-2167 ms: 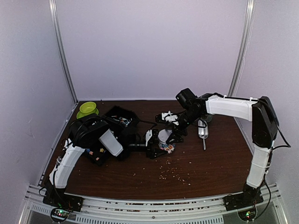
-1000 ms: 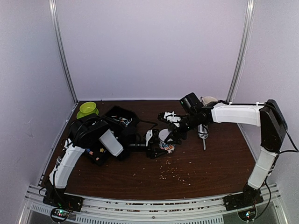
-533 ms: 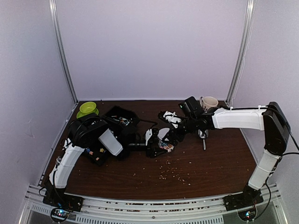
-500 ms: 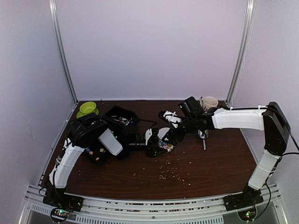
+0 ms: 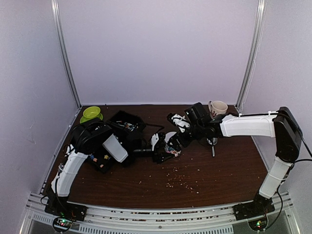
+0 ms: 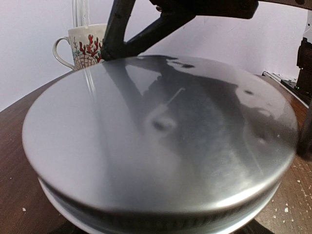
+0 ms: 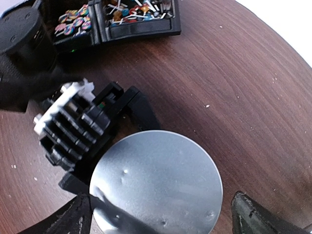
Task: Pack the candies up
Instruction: Screw the box lid onto the packing bottle.
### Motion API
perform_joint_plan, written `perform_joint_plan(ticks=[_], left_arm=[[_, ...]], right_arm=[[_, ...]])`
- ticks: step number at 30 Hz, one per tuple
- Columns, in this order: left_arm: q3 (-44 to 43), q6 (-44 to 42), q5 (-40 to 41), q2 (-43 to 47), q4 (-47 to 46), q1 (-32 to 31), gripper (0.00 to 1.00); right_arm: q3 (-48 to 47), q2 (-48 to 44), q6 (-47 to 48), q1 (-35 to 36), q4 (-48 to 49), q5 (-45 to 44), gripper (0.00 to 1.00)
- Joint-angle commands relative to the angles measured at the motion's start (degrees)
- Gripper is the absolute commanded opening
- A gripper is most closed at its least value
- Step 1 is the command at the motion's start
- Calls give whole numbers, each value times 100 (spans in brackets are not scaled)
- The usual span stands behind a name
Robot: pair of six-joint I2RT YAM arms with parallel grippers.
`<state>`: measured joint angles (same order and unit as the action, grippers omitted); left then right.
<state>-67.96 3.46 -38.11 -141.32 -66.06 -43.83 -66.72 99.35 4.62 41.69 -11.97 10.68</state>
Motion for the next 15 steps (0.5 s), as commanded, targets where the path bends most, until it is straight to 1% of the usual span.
perform_joint_plan(ticks=[1,6,8,12,15], left_arm=[[182,59,-217,-155,499,-81,73],[155,109,-398,-189,437,-81,73],[151,148,-505,-198,377,-82,73],[160,218,-641,-225,259,-81,73],[165,221,-683,-225,240,-82,73]], right_arm=[[-28,-295,849,-223,-300,360,99],[-66,-482,1959,-640,-668,1493,100],[-106,-510,2357,-714,-741,1755,99],[-641,-223,3247,-768,-1578,2311,99],[-1040,50,3793,-768,-2108,2490,99]])
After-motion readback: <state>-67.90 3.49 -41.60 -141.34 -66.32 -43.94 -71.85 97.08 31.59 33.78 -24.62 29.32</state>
